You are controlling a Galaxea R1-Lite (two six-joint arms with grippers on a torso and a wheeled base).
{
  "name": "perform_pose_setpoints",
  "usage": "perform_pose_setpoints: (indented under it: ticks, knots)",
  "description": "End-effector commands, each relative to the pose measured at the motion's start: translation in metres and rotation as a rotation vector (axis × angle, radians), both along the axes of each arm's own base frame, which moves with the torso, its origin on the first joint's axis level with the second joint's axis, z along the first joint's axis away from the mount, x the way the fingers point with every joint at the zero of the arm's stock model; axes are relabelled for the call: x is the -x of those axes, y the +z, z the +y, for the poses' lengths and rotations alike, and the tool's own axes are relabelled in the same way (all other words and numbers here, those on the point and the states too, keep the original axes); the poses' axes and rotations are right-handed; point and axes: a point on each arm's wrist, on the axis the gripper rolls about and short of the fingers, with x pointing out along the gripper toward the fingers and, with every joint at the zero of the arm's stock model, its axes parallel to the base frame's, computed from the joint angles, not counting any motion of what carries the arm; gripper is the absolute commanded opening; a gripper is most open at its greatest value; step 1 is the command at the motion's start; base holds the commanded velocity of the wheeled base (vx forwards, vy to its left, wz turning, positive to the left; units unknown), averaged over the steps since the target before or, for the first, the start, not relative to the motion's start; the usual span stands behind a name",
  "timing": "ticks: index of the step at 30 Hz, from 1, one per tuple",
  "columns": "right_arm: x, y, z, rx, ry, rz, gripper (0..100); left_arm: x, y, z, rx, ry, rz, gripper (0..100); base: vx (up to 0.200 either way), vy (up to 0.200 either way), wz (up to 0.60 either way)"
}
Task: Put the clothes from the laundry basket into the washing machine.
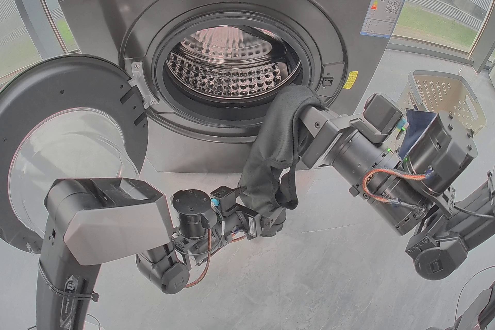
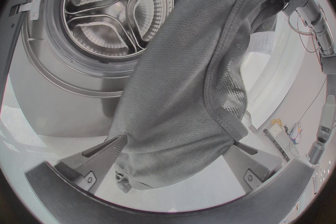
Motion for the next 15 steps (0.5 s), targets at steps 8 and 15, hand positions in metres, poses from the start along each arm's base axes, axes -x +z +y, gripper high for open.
perform_pose_setpoints:
  ticks: [8,15]
  knots:
    - [0.0,-0.002,0.0,0.002,0.0,0.005,0,0.0,-0.004,-0.012,0.016,-0.012,-0.008,0,0.0,0.0,0.0]
    - [-0.002,0.0,-0.006,-0.002,-0.019,0.003,0,0.005,0.017,-0.008,0.04,0.0,-0.033,0,0.0,0.0,0.0]
